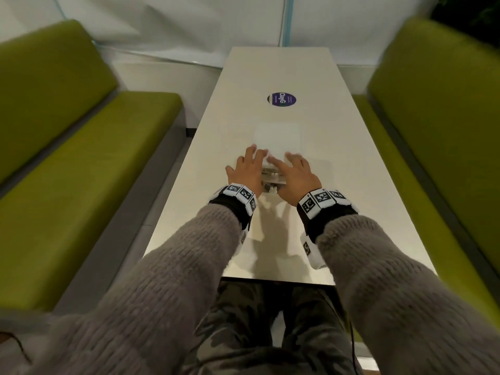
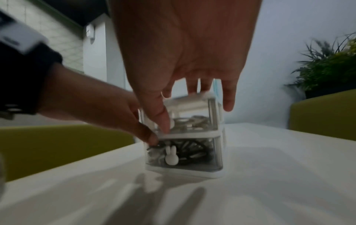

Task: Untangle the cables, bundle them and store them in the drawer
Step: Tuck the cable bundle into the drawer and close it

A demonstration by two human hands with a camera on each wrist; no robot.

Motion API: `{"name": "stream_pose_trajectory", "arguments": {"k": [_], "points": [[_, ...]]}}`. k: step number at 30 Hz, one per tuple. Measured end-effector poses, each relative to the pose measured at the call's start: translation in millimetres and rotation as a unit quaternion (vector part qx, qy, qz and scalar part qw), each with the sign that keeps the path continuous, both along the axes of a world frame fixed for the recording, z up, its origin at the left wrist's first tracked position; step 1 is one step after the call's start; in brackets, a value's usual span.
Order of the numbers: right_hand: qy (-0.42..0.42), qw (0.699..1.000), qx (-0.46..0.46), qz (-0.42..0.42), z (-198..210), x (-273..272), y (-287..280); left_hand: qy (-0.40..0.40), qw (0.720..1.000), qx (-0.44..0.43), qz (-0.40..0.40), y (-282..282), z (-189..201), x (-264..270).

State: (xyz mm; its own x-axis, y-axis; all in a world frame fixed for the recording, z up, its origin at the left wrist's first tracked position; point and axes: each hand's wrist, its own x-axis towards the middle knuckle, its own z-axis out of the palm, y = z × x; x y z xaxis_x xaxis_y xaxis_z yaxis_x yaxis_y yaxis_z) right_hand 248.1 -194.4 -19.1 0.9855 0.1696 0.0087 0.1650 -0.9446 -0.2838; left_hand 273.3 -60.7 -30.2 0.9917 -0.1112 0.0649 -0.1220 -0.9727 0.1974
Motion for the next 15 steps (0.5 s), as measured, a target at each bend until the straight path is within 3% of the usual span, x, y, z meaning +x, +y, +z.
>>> {"name": "stream_pose_trajectory", "arguments": {"k": [3,6,8,11,15], "points": [[0.004,1.0,0.007,-0.002,14.3,-17.7,-2.8,0.076,0.997,0.031,-0.015,-1.6,14.7,10.8],[0.011,0.998,0.062,-0.014,23.0,-63.0,-5.8,-0.014,0.996,0.087,-0.033,-8.2,15.5,11.1],[0.024,0.994,0.106,-0.005,25.9,-100.1,-13.4,-0.071,0.996,0.023,-0.049,-13.8,7.4,11.4],[0.068,0.981,0.182,0.005,23.3,-149.7,-30.9,-0.089,0.992,-0.065,-0.069,-19.5,-5.0,22.8],[0.101,0.959,0.26,-0.051,12.5,-177.5,-50.3,-0.064,0.993,-0.072,-0.069,-23.2,-1.3,49.7]]}}
